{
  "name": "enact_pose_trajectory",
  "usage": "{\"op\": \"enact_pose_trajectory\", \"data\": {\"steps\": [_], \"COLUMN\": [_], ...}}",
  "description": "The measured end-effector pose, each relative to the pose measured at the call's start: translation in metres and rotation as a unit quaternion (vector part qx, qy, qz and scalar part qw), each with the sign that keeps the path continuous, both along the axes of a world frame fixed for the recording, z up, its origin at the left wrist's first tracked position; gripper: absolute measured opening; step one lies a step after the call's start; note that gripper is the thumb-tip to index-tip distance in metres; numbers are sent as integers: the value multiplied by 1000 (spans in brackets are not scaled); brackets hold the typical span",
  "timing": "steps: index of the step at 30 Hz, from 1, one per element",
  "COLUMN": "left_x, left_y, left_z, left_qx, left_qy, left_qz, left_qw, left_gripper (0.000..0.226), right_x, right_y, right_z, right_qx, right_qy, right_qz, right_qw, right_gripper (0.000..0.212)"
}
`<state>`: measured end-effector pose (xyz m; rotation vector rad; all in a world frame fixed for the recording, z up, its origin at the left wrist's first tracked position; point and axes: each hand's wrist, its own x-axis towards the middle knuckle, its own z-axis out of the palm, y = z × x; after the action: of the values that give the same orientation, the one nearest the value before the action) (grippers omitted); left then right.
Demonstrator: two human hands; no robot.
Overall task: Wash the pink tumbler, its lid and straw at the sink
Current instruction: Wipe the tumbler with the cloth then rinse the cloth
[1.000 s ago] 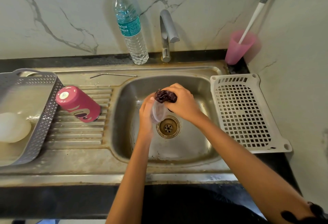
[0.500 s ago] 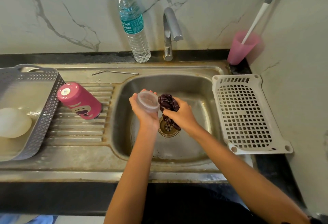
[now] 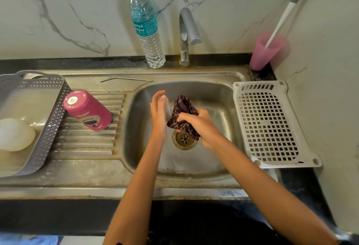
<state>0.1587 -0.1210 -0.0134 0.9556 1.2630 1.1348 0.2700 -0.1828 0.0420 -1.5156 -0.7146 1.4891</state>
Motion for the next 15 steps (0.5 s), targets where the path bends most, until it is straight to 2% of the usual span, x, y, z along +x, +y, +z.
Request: {"op": "enact_pose_trajectory", "data": {"steps": [7, 10, 15], "left_x": [-10, -13, -7], "left_y": [1, -3, -4], "left_z": [-3, -7, -1], "left_qx": [24, 17, -58], "left_qy": [50, 60, 6], "left_qz": [-56, -76, -16], "left_qw": [997, 995, 998], "left_gripper": [26, 29, 39], "right_x": [-3, -2, -5], "right_y": [-2, 3, 10], "right_z": [4, 6, 2], "right_qx": [24, 62, 109], "right_qy": [69, 88, -5], "right_qz": [-49, -75, -38], "right_qw": [996, 991, 993], "right_gripper": [12, 14, 19]}}
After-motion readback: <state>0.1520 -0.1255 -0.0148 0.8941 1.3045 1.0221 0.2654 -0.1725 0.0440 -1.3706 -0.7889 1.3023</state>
